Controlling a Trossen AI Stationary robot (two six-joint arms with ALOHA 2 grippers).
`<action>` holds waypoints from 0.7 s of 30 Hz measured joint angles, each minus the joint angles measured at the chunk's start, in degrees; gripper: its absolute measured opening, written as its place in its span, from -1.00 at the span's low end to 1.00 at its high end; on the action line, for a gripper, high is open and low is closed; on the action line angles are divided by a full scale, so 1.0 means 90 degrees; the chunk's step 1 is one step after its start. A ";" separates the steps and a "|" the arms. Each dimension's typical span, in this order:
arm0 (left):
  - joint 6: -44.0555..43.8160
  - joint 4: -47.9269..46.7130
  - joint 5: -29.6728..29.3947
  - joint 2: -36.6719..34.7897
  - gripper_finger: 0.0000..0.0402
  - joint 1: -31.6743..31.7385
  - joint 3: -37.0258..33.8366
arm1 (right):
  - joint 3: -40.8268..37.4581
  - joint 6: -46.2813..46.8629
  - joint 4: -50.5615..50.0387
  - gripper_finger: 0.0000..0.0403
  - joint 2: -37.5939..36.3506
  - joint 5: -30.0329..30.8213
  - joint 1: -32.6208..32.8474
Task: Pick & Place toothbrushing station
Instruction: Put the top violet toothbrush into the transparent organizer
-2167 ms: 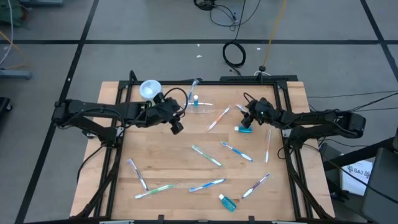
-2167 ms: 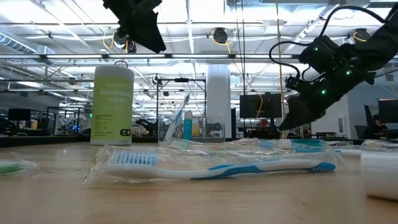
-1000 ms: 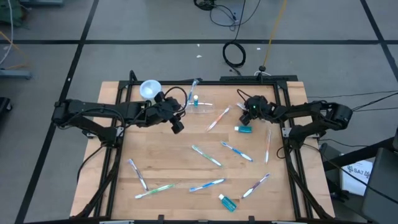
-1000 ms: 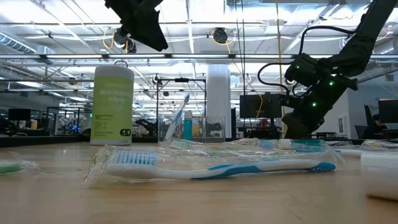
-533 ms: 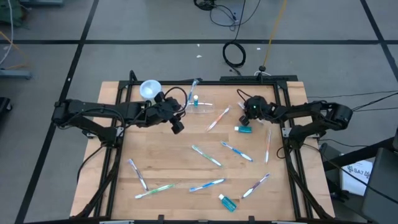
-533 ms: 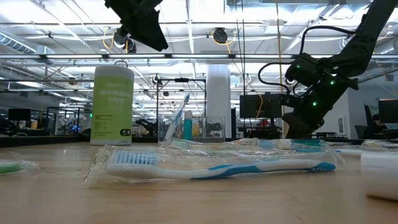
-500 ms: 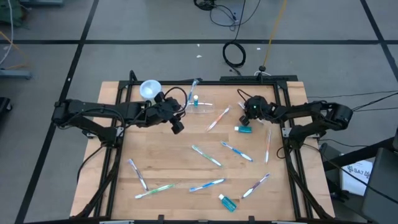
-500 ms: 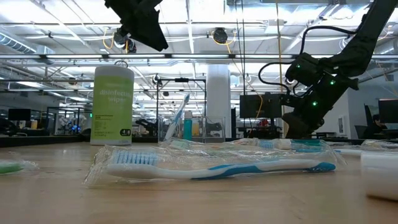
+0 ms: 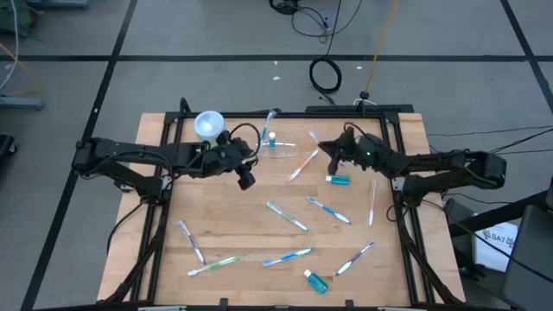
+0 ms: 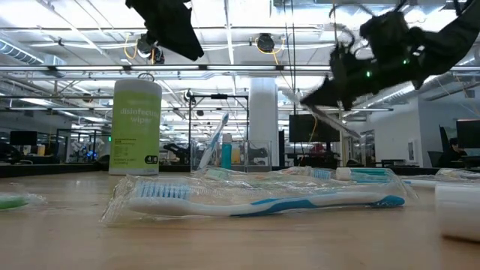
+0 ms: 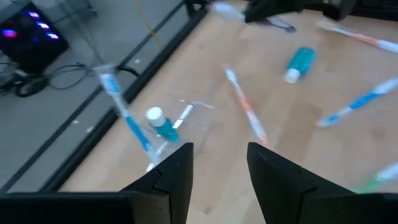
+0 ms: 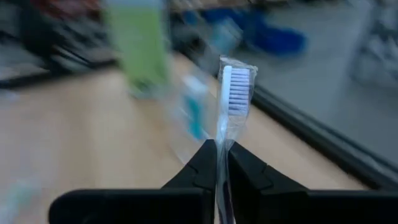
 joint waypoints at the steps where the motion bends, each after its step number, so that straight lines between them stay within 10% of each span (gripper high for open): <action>1: 0.0002 -0.0002 0.0127 -0.0001 -0.22 -0.0035 0.0000 | 0.0000 -0.0076 0.0283 -0.94 0.0000 -0.0133 0.0152; 21: 0.0068 0.0278 0.0444 0.0001 -0.22 -0.0352 0.0022 | 0.0032 -0.1246 0.3730 -0.93 0.0494 -0.0316 0.1825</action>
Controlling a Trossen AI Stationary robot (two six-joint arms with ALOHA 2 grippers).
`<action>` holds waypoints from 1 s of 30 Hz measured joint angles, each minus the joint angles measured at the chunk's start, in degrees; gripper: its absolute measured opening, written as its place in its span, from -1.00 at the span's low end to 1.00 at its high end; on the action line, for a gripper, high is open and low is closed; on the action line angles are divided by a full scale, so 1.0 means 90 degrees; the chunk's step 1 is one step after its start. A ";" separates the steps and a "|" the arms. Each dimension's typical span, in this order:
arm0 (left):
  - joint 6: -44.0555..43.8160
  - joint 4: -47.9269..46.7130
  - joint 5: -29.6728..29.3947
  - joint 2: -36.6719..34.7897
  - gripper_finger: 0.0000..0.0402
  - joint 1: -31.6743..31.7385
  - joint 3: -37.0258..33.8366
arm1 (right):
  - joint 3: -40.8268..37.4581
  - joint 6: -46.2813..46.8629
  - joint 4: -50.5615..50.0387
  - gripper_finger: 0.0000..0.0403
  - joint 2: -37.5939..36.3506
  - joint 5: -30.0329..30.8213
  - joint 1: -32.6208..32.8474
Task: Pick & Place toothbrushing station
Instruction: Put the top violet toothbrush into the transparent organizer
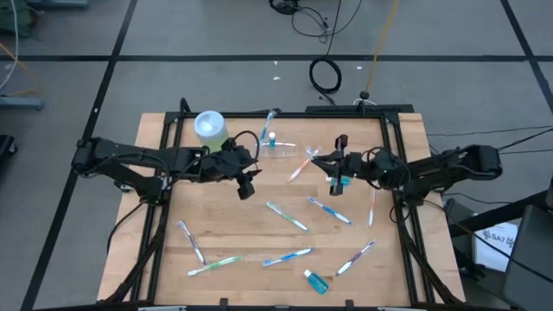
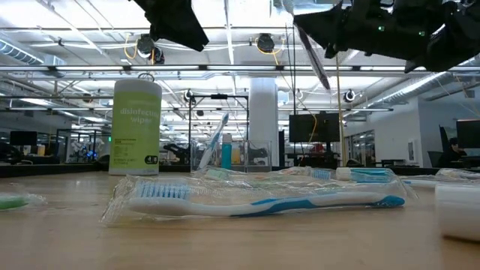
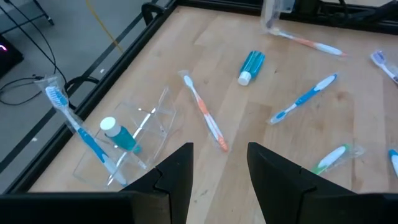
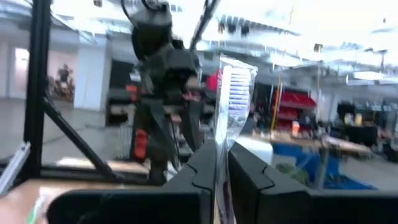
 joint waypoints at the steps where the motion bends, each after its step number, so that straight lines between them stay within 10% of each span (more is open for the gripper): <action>1: 0.0002 0.0001 0.0000 0.0000 -0.22 0.0000 0.0023 | 0.0045 -0.0071 0.0165 -0.93 0.0168 0.0001 0.0039; 22: 0.0103 -0.0689 -0.0017 -0.0817 -0.22 -0.0032 0.0125 | 0.3219 -0.1184 0.1063 -0.94 0.3993 0.1457 -0.0743; 30: -0.0068 -0.1827 -0.1091 -0.1196 -0.22 -0.0049 0.0114 | 0.3730 -0.0374 0.1008 -0.94 0.4788 0.1847 -0.1306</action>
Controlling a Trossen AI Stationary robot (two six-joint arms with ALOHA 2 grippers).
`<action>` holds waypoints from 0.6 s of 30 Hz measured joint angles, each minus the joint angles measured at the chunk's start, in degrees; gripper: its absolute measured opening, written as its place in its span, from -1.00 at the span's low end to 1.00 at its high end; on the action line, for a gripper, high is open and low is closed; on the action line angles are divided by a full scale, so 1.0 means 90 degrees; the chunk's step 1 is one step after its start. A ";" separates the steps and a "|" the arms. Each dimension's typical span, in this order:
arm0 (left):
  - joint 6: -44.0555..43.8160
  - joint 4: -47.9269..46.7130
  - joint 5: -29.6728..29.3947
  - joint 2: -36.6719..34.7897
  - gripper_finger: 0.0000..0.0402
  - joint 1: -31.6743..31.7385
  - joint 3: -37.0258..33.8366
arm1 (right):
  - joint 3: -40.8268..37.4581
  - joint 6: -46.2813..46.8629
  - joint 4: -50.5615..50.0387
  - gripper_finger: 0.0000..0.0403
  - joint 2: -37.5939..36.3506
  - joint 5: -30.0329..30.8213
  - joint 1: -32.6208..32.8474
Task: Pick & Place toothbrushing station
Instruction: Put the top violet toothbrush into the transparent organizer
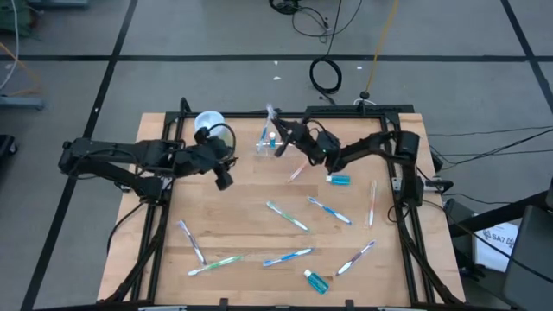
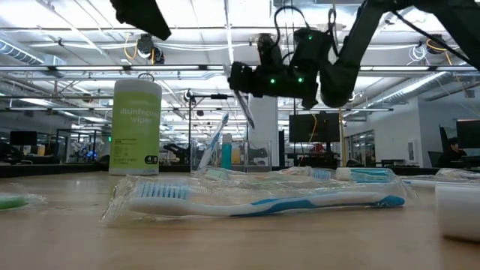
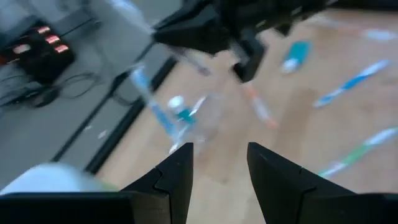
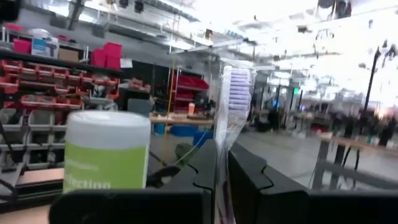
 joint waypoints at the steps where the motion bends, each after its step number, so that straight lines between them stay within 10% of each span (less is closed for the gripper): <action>1: -0.0080 -0.0066 -0.0186 0.0008 -0.22 0.0000 -0.0002 | 0.0030 0.0074 -0.0038 -0.94 0.0068 0.0003 -0.0047; 18: -0.0156 -0.0268 -0.0789 0.0001 -0.22 0.0024 -0.0002 | -0.0003 0.0247 -0.1348 -0.94 0.0179 0.1084 -0.0059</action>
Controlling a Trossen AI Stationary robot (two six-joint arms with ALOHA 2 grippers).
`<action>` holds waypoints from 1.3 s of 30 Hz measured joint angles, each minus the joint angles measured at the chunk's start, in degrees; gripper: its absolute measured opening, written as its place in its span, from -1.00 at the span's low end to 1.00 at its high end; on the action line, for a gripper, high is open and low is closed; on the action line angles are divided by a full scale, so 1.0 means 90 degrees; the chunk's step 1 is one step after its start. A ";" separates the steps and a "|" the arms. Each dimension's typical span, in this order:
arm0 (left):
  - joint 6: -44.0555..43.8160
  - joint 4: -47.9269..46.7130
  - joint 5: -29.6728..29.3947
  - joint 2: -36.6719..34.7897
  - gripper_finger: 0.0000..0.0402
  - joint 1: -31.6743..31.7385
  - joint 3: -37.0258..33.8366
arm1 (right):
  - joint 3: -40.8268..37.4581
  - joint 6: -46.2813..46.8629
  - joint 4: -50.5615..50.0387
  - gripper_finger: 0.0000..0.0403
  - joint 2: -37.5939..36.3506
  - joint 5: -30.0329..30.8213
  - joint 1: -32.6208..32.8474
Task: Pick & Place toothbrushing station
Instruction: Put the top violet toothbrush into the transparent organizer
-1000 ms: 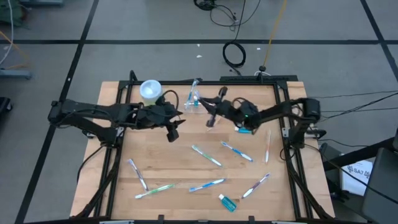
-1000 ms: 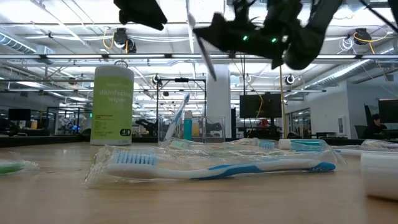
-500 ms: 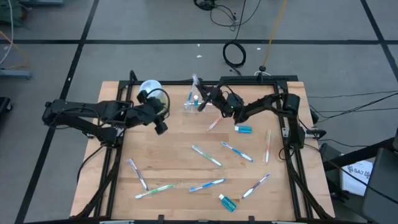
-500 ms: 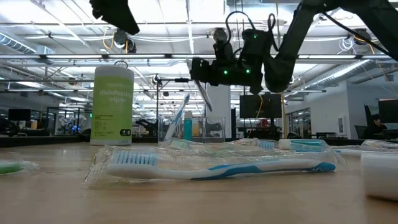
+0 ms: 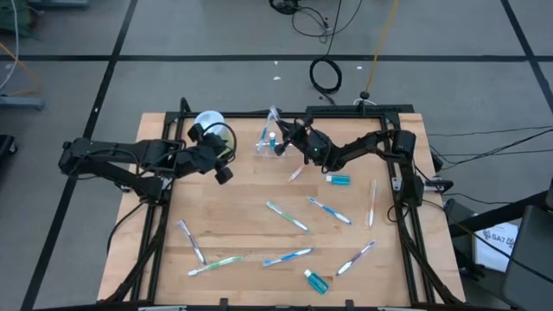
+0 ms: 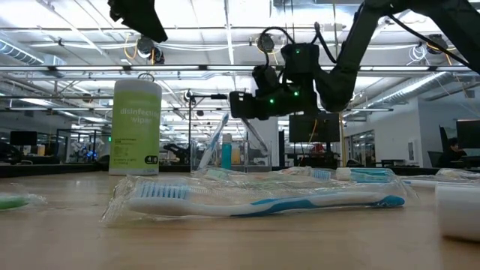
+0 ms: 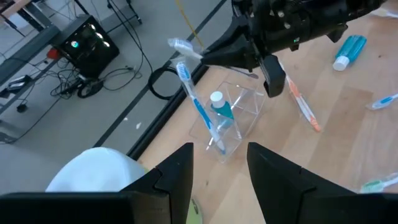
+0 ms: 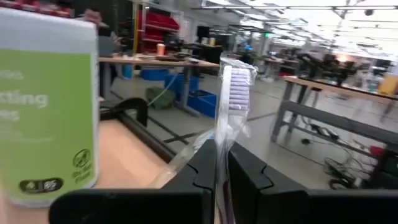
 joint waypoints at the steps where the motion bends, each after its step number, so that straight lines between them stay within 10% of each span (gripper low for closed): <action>1: 0.0014 0.0002 0.0000 0.0000 -0.22 -0.0002 0.0000 | 0.0000 0.0000 0.0032 -0.94 -0.0005 0.0161 0.0036; 18: 0.0008 0.0007 0.0000 0.0000 -0.22 0.0000 0.0000 | 0.0002 -0.0166 -0.0493 -0.93 -0.0007 0.2424 0.0683; 39: 0.0017 0.0007 0.0002 0.0000 -0.22 -0.0002 0.0000 | 0.0000 -0.0073 -0.0639 -0.41 -0.0065 0.2436 0.0687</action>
